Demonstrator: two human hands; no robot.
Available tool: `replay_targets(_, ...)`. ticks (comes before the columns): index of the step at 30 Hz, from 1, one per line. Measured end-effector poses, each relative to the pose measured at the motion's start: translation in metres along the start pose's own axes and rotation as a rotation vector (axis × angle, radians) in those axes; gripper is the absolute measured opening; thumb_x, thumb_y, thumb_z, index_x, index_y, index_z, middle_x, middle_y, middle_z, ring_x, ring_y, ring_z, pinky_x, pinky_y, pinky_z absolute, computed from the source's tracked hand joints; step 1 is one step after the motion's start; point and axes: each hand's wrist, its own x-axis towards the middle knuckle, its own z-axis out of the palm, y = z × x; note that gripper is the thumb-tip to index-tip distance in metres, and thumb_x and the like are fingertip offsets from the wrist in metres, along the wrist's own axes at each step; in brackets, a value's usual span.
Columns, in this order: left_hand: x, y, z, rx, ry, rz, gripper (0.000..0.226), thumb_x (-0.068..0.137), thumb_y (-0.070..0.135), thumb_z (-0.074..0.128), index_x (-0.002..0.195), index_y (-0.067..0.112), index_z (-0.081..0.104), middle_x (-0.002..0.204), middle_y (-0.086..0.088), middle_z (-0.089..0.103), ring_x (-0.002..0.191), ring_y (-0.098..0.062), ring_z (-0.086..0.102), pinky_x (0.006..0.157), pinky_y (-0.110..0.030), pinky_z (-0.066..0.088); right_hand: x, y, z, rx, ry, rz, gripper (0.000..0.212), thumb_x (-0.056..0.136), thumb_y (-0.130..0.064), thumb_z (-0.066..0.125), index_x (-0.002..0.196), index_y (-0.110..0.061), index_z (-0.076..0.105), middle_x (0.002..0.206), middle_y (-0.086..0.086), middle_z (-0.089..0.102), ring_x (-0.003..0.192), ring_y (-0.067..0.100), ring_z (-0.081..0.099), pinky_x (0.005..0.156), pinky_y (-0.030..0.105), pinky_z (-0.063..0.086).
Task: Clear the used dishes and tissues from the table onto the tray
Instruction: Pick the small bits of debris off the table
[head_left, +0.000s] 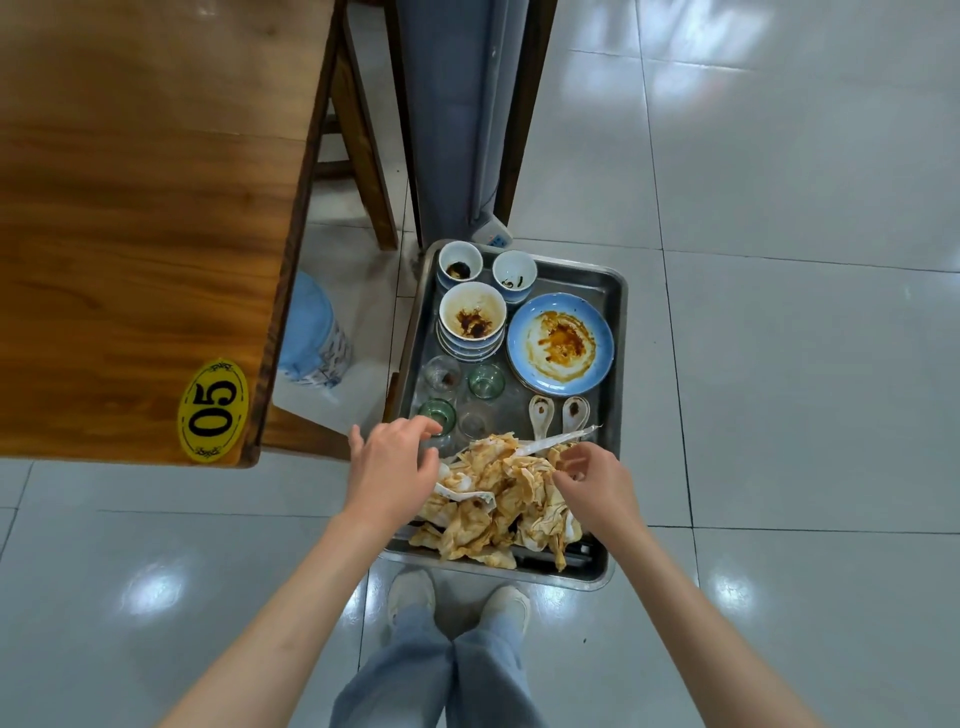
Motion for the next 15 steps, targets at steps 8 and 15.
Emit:
replay_targets(8, -0.002, 0.002, 0.001, -0.005, 0.013, -0.068, 0.023, 0.091, 0.027, 0.052, 0.113, 0.031, 0.057, 0.105, 0.013, 0.062, 0.106, -0.012, 0.055, 0.110, -0.054, 0.017, 0.010, -0.024, -0.024, -0.010, 0.022, -0.104, 0.032, 0.084, -0.024, 0.063, 0.116, -0.021, 0.059, 0.104, -0.006, 0.062, 0.095, 0.011, 0.058, 0.081, 0.026, 0.049)
replay_targets(15, 0.017, 0.035, 0.010, -0.064, 0.086, -0.168, 0.023, 0.091, 0.028, 0.053, 0.113, 0.032, 0.056, 0.110, 0.013, 0.062, 0.108, -0.011, 0.054, 0.112, -0.053, 0.016, 0.058, -0.030, -0.054, -0.088, -0.047, -0.212, 0.029, 0.087, -0.024, 0.060, 0.116, -0.020, 0.058, 0.111, -0.002, 0.064, 0.096, 0.011, 0.057, 0.077, 0.023, 0.044)
